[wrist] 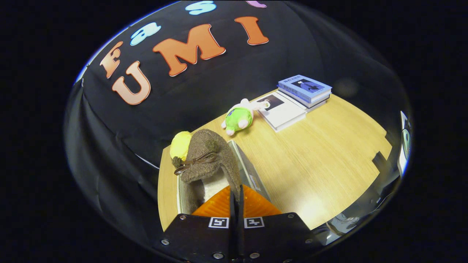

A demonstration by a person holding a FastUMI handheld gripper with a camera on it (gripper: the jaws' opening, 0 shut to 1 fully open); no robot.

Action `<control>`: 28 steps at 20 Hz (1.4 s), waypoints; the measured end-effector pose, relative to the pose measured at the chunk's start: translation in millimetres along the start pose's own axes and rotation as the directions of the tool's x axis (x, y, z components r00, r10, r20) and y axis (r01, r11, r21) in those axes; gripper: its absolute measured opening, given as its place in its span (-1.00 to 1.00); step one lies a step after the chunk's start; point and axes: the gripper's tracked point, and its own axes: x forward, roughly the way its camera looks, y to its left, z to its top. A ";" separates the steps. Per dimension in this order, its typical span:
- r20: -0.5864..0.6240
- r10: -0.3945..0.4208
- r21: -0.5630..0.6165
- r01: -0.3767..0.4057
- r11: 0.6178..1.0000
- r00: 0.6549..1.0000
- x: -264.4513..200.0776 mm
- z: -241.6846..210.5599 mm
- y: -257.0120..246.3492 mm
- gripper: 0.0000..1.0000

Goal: Open the storage box then place both shoes into the box .Put the left shoe in first, then the right shoe, with the right side of both shoes facing outward in a uniform manner.

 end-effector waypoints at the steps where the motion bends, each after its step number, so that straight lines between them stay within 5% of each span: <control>1: -0.016 0.000 0.002 0.000 1.000 1.000 2.3 -7.1 0.7 -0.99; 12: -0.060 -0.027 0.015 0.028 0.999 0.998 20.3 -22.1 -13.2 -0.92; 14: -0.019 0.035 0.079 -0.033 0.996 0.999 11.8 -6.2 -1.2 -0.71; 19: 0.074 0.034 0.052 -0.038 0.998 0.997 -5.3 37.1 -9.1 0.52; 21: 0.090 0.052 0.052 -0.057 0.997 0.995 -12.1 50.8 -8.4 0.83; 28: 0.192 0.053 -0.121 -0.030 0.992 0.980 -38.2 128.7 -32.8 0.97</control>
